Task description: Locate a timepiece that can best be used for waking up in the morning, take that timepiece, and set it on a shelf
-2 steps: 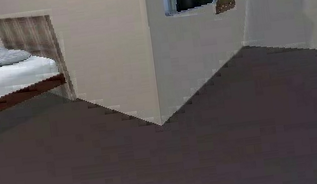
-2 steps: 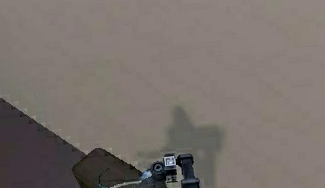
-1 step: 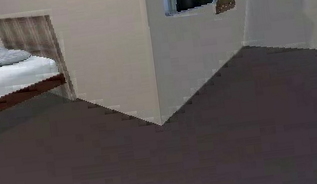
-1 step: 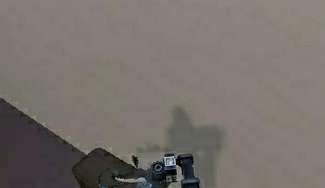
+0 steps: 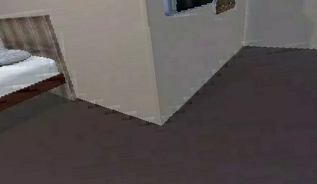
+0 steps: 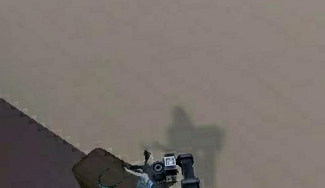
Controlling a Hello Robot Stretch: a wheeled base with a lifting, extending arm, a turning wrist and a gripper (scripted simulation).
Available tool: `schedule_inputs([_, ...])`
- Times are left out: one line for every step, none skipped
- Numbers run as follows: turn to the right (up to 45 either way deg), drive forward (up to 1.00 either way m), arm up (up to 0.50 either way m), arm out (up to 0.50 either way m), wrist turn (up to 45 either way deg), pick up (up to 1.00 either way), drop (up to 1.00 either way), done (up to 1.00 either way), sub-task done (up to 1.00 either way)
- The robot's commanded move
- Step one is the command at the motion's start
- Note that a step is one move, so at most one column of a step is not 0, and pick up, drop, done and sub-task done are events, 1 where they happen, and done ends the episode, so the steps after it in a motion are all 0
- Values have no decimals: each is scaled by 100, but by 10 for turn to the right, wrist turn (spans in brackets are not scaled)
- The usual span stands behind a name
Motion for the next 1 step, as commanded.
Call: schedule_inputs([0,0,-30,0,0,0,0,0,0])
